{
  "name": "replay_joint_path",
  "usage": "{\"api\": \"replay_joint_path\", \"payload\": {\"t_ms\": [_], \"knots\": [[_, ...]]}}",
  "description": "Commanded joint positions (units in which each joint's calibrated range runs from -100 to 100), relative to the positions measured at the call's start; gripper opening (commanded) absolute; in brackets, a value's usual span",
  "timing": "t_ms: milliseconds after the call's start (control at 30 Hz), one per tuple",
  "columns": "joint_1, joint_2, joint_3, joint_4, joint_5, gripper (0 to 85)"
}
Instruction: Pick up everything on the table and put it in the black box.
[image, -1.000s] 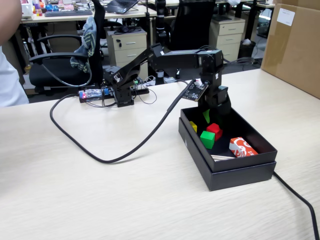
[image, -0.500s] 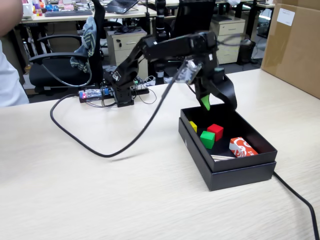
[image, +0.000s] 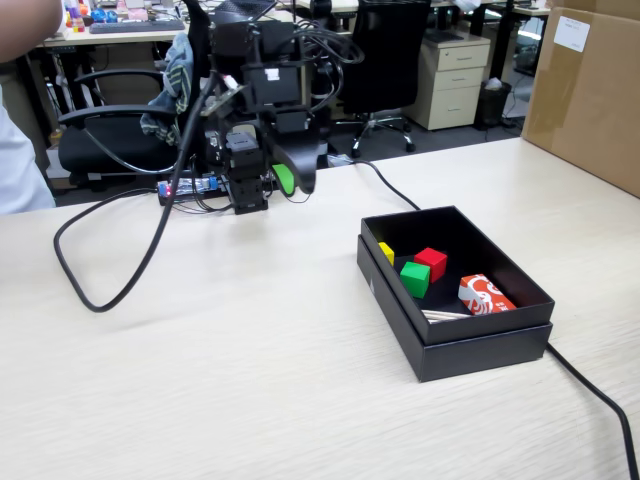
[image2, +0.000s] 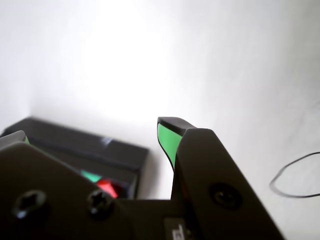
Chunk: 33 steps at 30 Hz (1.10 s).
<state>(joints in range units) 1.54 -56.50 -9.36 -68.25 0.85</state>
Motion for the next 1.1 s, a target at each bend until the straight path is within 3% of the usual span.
{"api": "replay_joint_path", "payload": {"t_ms": [0, 133, 367, 567, 667, 1067], "knots": [[-1.47, -13.20, -8.23, 7.04, -0.59, 51.2], [-2.83, -28.92, -32.44, 16.03, -0.78, 51.6], [-3.17, -42.35, -53.29, 29.25, -0.98, 51.7], [-3.27, -43.04, -62.99, 39.96, -1.51, 52.1], [-1.90, -42.81, -71.42, 51.36, -2.10, 52.0], [-1.32, -42.69, -83.75, 59.49, -3.27, 51.6]]}}
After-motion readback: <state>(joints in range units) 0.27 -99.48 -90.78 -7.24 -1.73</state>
